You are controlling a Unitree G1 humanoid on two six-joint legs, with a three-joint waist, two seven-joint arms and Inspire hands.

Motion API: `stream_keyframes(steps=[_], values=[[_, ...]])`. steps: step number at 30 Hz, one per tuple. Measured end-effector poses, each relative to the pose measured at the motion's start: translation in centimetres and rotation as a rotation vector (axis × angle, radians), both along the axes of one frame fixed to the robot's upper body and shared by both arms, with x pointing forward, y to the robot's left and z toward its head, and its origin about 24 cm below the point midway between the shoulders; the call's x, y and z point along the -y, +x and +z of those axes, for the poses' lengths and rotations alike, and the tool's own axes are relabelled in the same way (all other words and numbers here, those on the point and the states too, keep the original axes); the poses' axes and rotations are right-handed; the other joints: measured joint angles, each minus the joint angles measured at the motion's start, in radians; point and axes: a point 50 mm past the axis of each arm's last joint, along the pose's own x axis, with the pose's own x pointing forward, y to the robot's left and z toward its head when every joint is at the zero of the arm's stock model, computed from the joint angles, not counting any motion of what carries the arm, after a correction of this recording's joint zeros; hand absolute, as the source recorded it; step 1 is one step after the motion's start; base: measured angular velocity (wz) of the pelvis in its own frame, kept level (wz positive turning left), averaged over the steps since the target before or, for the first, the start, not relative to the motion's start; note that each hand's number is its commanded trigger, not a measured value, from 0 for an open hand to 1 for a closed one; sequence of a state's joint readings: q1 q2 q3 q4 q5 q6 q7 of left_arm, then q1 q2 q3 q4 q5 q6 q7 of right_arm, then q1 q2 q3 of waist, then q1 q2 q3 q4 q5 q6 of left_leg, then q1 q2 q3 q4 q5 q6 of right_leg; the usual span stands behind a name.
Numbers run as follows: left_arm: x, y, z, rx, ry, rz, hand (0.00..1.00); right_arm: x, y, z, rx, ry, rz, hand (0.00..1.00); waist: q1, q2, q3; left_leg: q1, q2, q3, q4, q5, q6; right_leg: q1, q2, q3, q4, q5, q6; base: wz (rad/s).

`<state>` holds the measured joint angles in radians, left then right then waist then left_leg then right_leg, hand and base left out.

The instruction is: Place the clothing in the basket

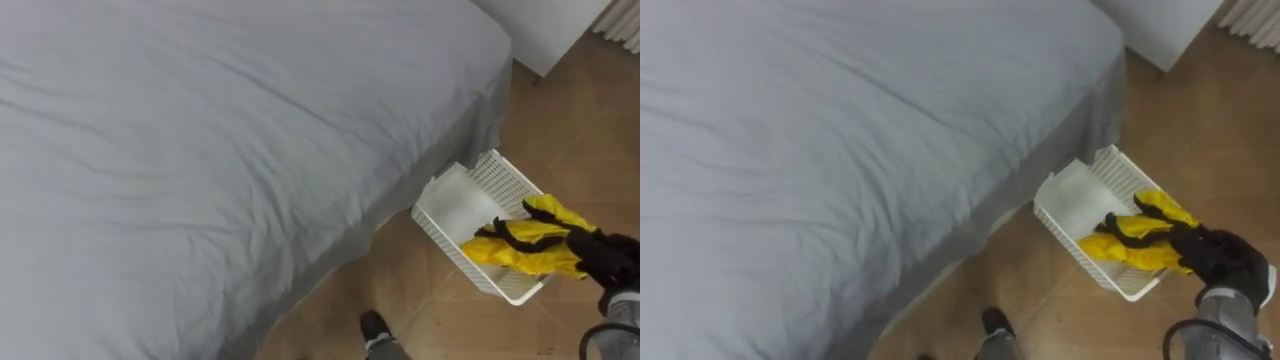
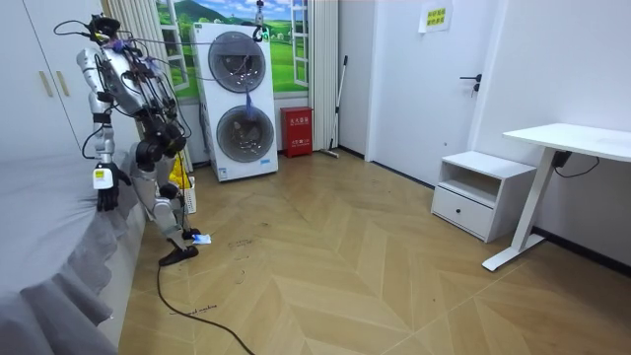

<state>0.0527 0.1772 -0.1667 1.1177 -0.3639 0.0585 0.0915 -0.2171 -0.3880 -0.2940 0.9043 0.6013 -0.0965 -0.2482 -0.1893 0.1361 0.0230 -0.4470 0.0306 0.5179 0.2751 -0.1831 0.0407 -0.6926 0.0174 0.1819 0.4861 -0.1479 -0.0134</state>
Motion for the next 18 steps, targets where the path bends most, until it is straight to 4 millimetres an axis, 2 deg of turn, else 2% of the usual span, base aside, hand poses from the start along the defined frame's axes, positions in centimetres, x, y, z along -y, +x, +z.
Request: stream_keyframes(steps=[4, 8, 18], values=[[0.5, 0.3, 0.0, 0.024, -0.013, -0.023, 0.00, 0.9, 0.5, 1.0, 0.017, -0.025, -0.024, 0.00, 0.004, 0.014, -0.0006, -0.030, -0.010, -0.002, -0.001, 0.003, 0.005, -0.035, -0.015, -0.005, 0.017, -0.007, 0.006, 0.09], [0.6, 0.4, 0.0, 0.030, -0.015, -0.032, 0.00, 1.3, 1.0, 1.8, 0.036, -0.054, -0.027, 0.00, 0.007, 0.014, -0.0007, -0.046, -0.016, -0.001, 0.011, 0.006, 0.010, -0.056, -0.019, -0.003, 0.033, -0.014, 0.008, 0.02], [1.1, 0.7, 0.3, 0.083, -0.045, -0.007, 0.00, 1.3, 0.9, 2.0, 0.007, -0.128, -0.048, 0.00, 0.031, 0.015, -0.0010, -0.049, -0.024, -0.003, 0.025, 0.003, 0.014, -0.063, -0.029, -0.006, 0.061, -0.029, 0.012, 0.03]])
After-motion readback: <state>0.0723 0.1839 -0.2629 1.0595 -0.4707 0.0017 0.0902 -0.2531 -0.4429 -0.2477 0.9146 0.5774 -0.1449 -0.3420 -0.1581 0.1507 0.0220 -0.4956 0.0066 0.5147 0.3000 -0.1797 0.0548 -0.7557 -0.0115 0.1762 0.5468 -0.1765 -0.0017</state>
